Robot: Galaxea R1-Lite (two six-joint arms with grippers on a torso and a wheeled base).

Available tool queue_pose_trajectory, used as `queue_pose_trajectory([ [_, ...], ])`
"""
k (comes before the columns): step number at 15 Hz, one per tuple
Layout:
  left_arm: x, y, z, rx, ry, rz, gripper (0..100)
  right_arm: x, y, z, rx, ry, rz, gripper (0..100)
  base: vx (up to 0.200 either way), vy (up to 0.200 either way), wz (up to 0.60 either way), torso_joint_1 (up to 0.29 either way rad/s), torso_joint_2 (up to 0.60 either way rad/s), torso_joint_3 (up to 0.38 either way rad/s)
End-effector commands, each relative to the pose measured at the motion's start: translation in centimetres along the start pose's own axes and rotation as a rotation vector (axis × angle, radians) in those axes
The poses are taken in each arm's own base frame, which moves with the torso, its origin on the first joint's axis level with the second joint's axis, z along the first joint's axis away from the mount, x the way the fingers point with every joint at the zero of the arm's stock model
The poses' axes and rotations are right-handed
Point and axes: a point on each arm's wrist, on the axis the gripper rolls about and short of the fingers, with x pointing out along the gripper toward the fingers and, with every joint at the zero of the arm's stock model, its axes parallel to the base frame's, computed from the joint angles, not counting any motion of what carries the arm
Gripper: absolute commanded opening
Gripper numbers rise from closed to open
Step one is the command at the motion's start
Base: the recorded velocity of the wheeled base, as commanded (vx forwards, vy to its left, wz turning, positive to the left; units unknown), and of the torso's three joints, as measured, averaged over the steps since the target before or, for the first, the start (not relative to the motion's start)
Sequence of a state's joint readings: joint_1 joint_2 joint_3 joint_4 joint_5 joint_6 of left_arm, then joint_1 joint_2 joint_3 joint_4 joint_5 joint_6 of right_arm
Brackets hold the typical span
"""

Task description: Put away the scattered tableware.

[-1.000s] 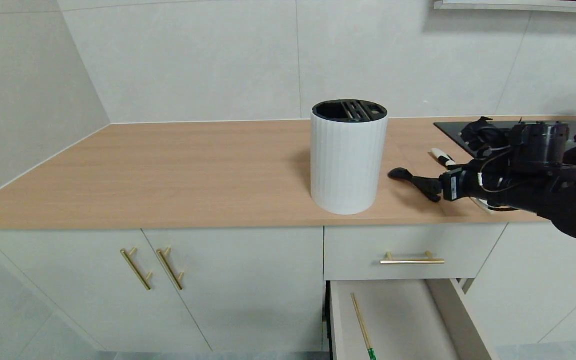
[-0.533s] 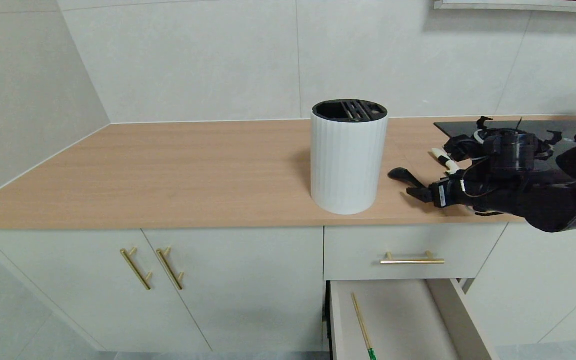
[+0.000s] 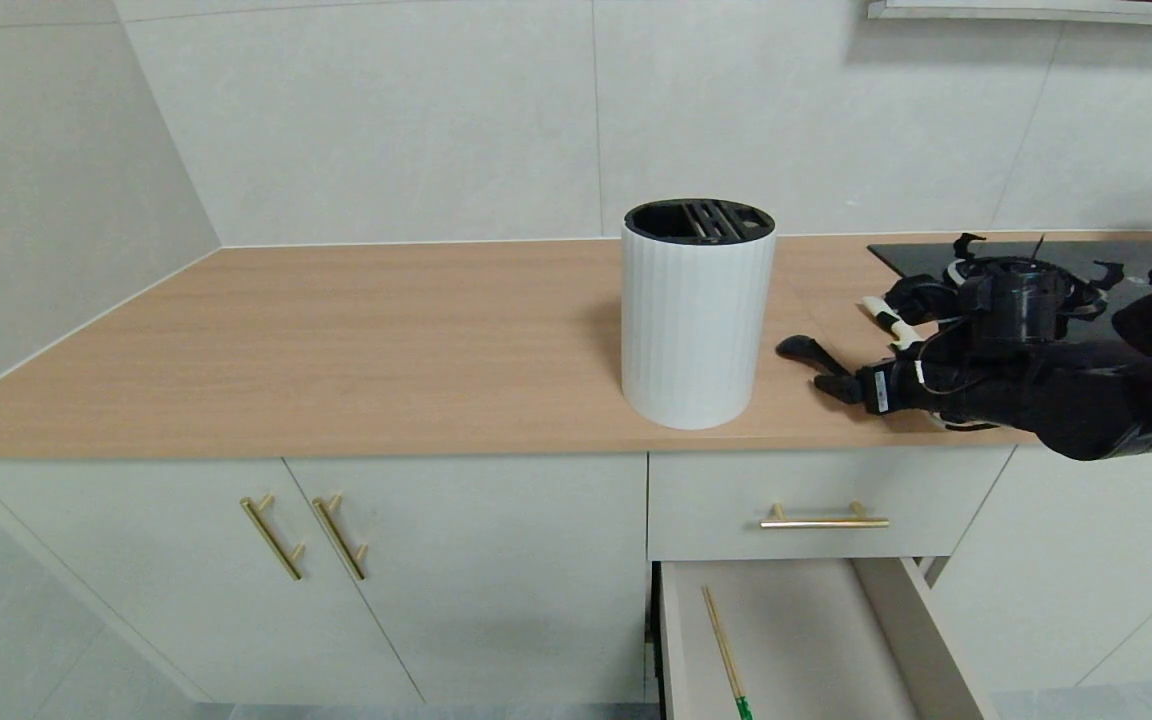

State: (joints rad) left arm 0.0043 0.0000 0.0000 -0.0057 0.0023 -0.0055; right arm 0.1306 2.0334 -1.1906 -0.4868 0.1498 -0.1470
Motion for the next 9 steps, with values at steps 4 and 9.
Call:
queue_pose_trajectory([
  [4,0.01,0.00,0.01,-0.001,0.001,0.001,100,0.23,-0.01,-0.24,0.001,0.007,0.001,0,0.000,0.000,0.00,0.000,0.00,0.000],
  [9,0.01,0.00,0.01,-0.001,0.001,0.001,100,0.23,0.00,-0.30,0.001,0.010,0.003,0,0.000,0.000,0.00,0.000,0.00,0.000],
])
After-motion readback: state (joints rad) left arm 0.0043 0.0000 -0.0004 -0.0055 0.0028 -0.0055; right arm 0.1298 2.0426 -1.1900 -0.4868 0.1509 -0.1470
